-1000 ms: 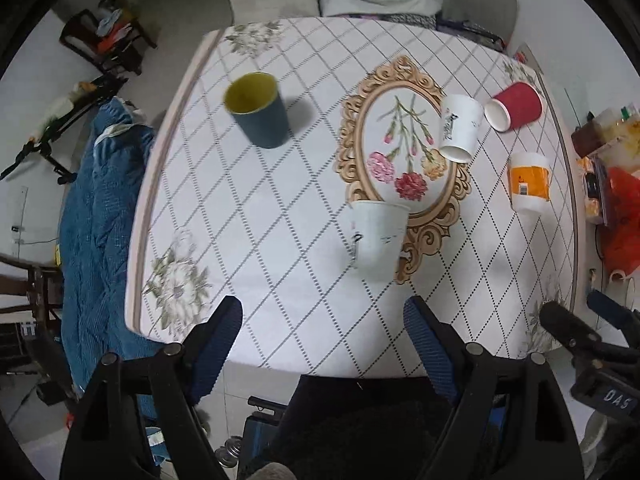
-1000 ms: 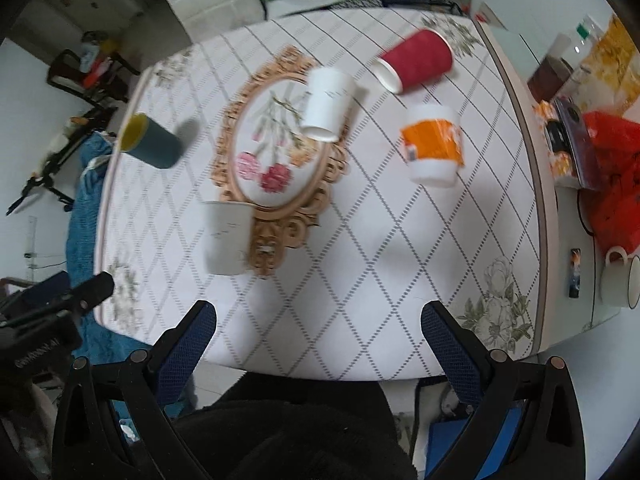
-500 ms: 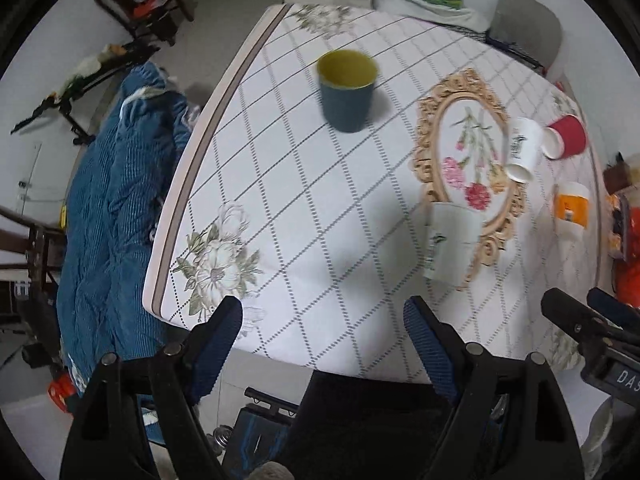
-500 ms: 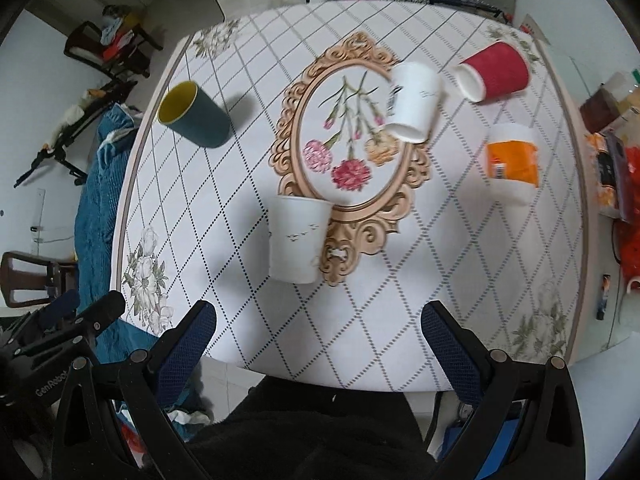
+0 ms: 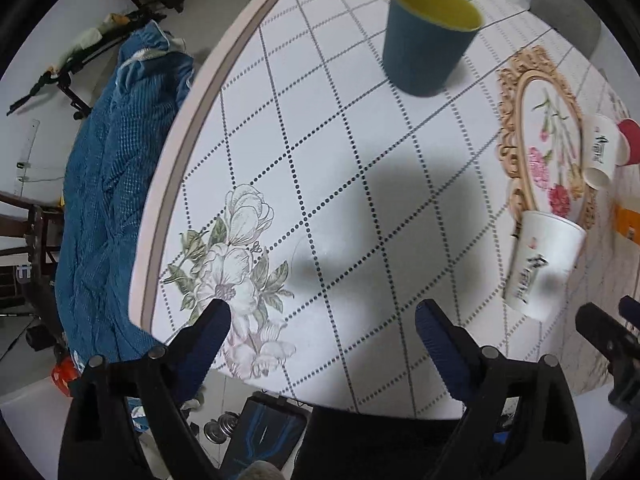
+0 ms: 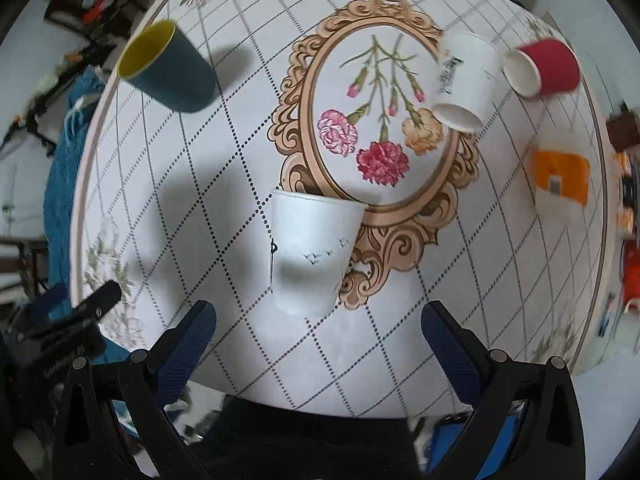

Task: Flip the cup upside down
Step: 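Grasp the white cup with the right gripper while the left gripper releases it, then rotate the held white cup with the right gripper so its rim faces down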

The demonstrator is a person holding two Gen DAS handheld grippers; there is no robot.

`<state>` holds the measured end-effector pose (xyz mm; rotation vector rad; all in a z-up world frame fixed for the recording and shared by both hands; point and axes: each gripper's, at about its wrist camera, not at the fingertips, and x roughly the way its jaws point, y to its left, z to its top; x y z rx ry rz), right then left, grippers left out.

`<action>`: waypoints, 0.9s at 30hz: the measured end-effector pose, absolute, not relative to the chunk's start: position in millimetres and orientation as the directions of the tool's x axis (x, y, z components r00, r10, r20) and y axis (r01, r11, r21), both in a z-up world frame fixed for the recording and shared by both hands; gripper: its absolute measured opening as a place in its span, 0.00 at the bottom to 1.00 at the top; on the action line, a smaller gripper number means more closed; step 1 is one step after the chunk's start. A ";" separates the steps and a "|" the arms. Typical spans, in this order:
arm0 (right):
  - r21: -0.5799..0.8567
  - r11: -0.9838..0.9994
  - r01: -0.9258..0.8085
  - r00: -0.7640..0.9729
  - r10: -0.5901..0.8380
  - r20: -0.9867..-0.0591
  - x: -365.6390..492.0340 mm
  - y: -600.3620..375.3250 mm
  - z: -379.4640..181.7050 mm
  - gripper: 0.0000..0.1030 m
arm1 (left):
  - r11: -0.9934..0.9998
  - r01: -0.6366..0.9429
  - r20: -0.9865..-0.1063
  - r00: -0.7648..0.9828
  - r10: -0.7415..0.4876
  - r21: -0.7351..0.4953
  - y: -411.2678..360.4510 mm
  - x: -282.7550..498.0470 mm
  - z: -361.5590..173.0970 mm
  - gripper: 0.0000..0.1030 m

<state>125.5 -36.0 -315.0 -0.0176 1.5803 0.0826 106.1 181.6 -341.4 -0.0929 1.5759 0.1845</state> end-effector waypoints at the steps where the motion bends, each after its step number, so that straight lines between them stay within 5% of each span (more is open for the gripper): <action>1: 0.020 0.995 -0.099 -0.012 0.019 -1.000 127.4 -31.6 -316.8 1.00 | 0.983 -0.176 -0.998 -0.019 0.054 0.056 183.4 106.8 -345.1 0.92; 7: -0.210 0.849 -0.485 0.127 -0.170 -0.977 135.0 7.2 -311.6 1.00 | 0.983 -0.179 -0.999 -0.040 0.033 0.040 188.4 111.5 -372.8 0.92; 14: -0.466 0.214 -0.859 0.398 -0.295 -0.869 98.6 49.7 -329.4 1.00 | 0.980 -0.200 -0.998 -0.061 0.000 0.012 191.8 106.0 -393.9 0.92; 21: -0.411 -0.454 -0.791 0.548 -0.224 -0.806 44.7 52.1 -365.5 1.00 | 0.974 -0.225 -0.997 -0.070 -0.033 -0.017 196.2 99.2 -406.6 0.92; 27: -0.257 -0.856 -0.449 0.626 -0.096 -0.774 10.6 17.3 -399.4 1.00 | 0.971 -0.238 -0.996 -0.076 -0.043 -0.024 192.6 93.5 -413.8 0.92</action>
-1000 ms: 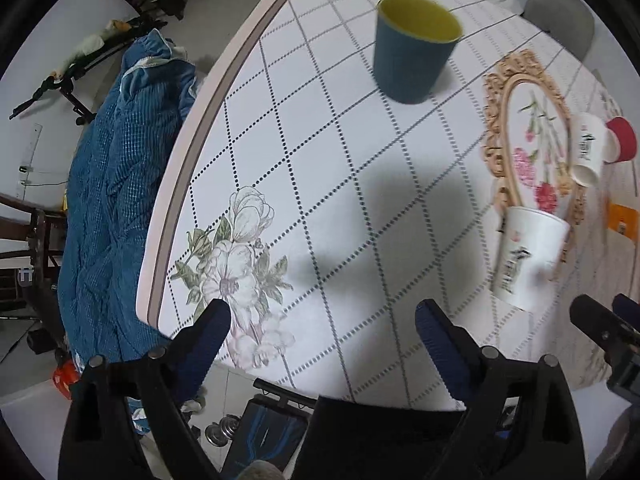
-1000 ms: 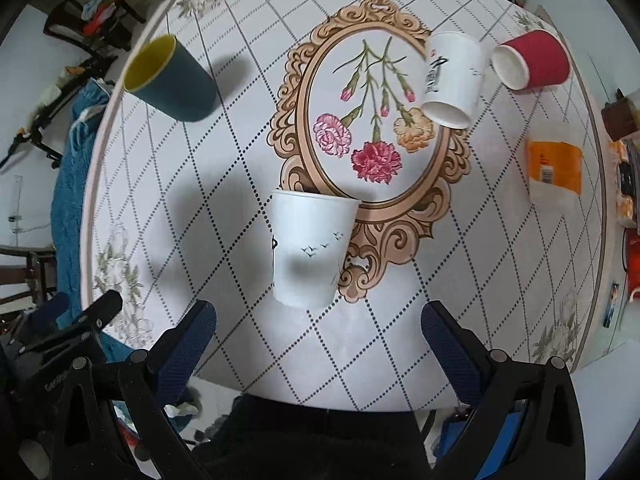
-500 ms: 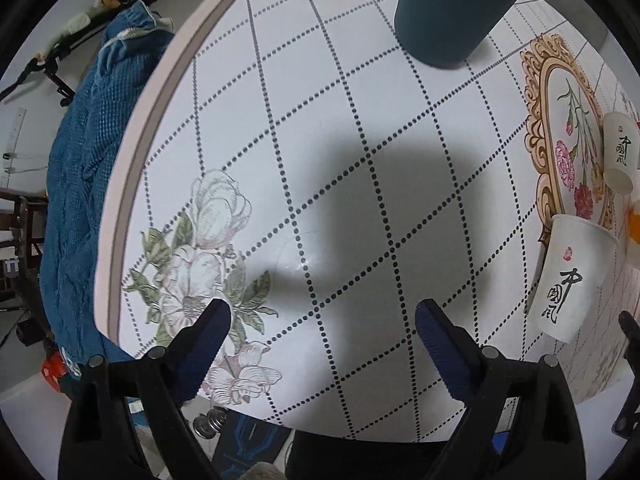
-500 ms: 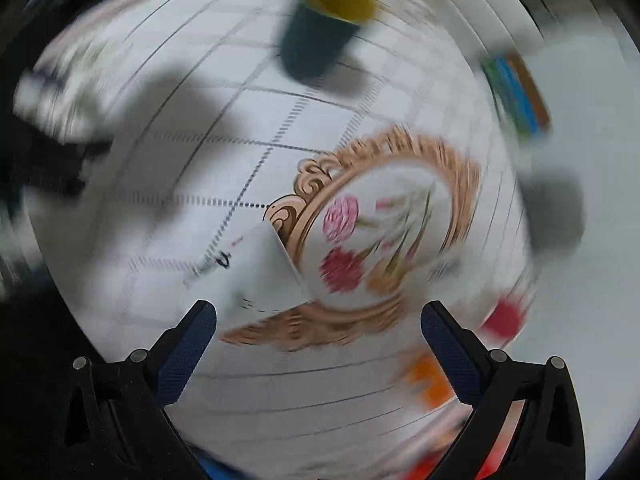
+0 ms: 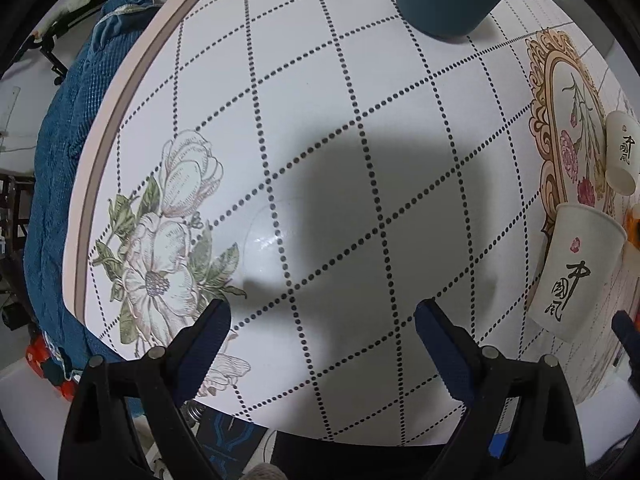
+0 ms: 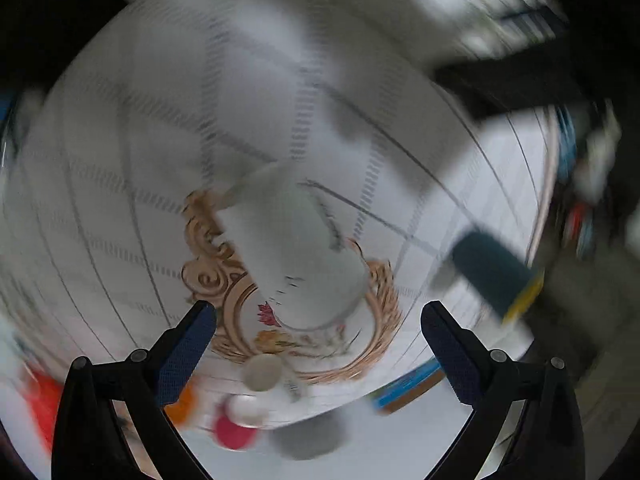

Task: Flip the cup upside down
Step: 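Rotate the held white cup with the right gripper so its rim faces down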

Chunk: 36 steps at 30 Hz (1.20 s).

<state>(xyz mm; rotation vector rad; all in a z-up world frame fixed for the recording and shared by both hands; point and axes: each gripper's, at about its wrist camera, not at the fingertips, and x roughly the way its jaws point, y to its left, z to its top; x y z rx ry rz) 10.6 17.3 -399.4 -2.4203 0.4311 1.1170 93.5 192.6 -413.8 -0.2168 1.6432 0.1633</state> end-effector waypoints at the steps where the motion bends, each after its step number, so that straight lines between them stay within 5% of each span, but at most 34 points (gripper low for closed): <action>1: -0.238 -0.890 -0.388 0.631 -0.068 -0.772 8.6 11.8 -403.6 1.00 | 0.970 -0.241 -0.996 -0.078 -0.043 -0.024 191.9 92.5 -415.3 0.92; 6: -0.179 -0.974 -0.137 0.632 0.053 -0.773 4.8 -3.5 -425.8 1.00 | 0.967 -0.256 -0.996 -0.084 -0.042 -0.019 187.1 88.9 -422.7 0.92; 12: -0.129 -0.988 -0.088 0.601 0.051 -0.798 5.9 -1.5 -446.4 0.96 | 0.964 -0.265 -0.995 -0.095 -0.038 -0.012 182.0 84.9 -433.8 0.92; 19: -0.099 -0.990 -0.096 0.603 0.022 -0.797 25.3 4.5 -465.4 0.66 | 0.960 -0.280 -0.994 -0.104 -0.040 -0.009 200.8 91.8 -446.5 0.92; 25: -0.122 -0.969 -0.215 0.590 -0.029 -0.807 37.8 26.8 -466.1 0.63 | 0.959 -0.283 -0.994 -0.103 -0.038 -0.008 216.7 99.0 -454.4 0.92; 36: -0.201 -0.665 -0.719 0.458 -0.236 -0.857 74.5 89.8 -457.1 0.63 | 0.964 -0.265 -0.995 -0.099 -0.016 0.011 231.0 109.0 -449.9 0.92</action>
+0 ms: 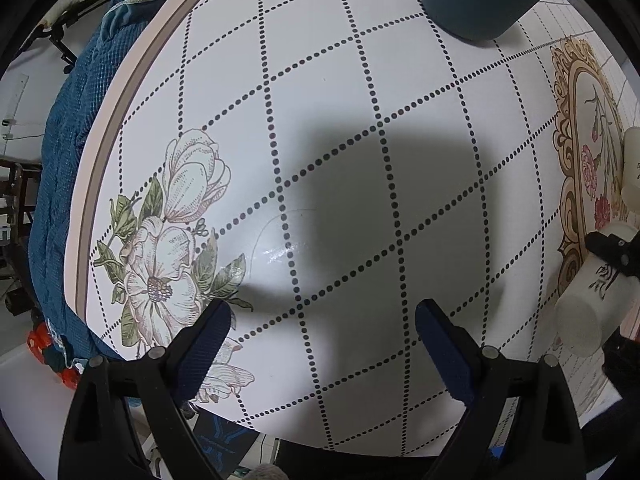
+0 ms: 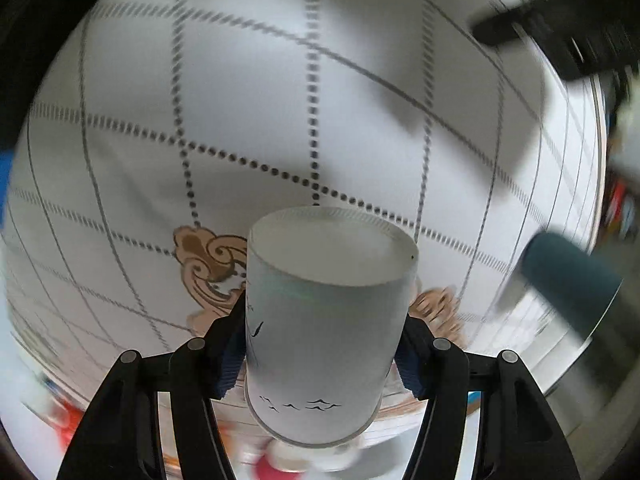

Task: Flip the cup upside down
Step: 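Rotate the held white cup with the right gripper so its rim faces down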

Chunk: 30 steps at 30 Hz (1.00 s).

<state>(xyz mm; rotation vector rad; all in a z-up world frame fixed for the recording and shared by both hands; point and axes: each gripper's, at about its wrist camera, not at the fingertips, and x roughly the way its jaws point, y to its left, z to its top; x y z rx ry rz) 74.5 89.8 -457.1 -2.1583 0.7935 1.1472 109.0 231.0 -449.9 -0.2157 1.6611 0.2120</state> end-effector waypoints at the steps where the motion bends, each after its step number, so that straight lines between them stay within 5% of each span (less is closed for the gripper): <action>1: -0.201 -0.626 -0.754 0.440 -0.253 -0.862 78.9 94.3 -456.5 0.63 | 0.965 -0.261 -0.995 -0.098 -0.012 0.015 232.6 110.1 -449.2 0.92; 13: -0.110 0.104 -0.988 0.059 -0.408 -0.911 160.8 125.3 -455.1 0.63 | 0.974 -0.225 -0.996 -0.085 0.004 0.023 220.7 116.9 -436.9 0.92; 20: -0.026 0.552 -0.833 -0.201 -0.347 -0.916 210.1 121.7 -458.6 0.63 | 0.981 -0.195 -0.997 -0.079 0.000 0.016 210.0 120.2 -438.2 0.92; 30: 0.054 0.868 -0.493 -0.391 -0.166 -0.905 244.3 83.3 -456.1 0.63 | 0.986 -0.165 -0.997 -0.071 -0.026 -0.014 181.8 129.3 -439.6 0.92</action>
